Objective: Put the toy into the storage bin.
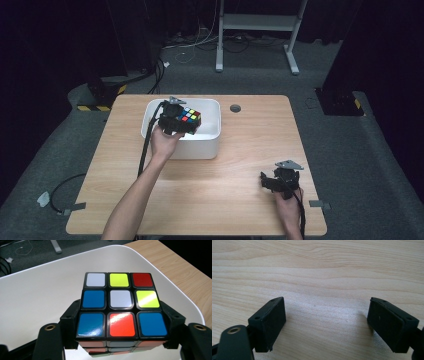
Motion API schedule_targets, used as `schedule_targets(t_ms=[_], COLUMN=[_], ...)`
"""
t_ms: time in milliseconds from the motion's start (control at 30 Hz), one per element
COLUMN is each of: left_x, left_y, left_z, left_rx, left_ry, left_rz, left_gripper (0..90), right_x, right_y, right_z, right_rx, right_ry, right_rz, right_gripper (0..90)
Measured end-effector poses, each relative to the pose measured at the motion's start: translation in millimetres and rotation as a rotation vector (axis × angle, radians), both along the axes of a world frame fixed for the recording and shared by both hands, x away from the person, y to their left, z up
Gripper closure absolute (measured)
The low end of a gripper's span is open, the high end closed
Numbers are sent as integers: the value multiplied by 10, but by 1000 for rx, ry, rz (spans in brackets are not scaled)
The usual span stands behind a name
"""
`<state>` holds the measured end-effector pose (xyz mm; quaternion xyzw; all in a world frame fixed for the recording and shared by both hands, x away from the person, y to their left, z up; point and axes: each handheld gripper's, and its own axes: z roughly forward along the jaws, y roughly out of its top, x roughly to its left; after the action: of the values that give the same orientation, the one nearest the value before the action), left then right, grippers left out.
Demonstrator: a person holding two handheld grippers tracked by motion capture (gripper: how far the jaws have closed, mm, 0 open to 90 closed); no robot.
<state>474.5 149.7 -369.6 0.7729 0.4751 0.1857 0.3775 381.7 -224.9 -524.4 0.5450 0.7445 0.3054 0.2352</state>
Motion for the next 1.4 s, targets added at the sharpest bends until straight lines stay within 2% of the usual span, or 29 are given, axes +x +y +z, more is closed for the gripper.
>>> schedule_targets(t_ms=[300, 600, 1100, 1400], left_x=[-43, -86, -126, -151], left_y=[66, 95, 209, 246], left_z=[-38, -8, -64, -57], left_rx=[4, 6, -6, 4], left_ry=[2, -16, -11, -20], left_rz=[9, 14, 39, 44], left_gripper=[333, 333, 333, 334], right_x=[0, 0, 0, 0], right_y=[0, 0, 0, 0], right_z=[0, 0, 0, 0], right_rx=[0, 0, 0, 0], right_ry=[0, 0, 0, 0], right_rz=[0, 0, 0, 0], right_gripper=[151, 151, 151, 151])
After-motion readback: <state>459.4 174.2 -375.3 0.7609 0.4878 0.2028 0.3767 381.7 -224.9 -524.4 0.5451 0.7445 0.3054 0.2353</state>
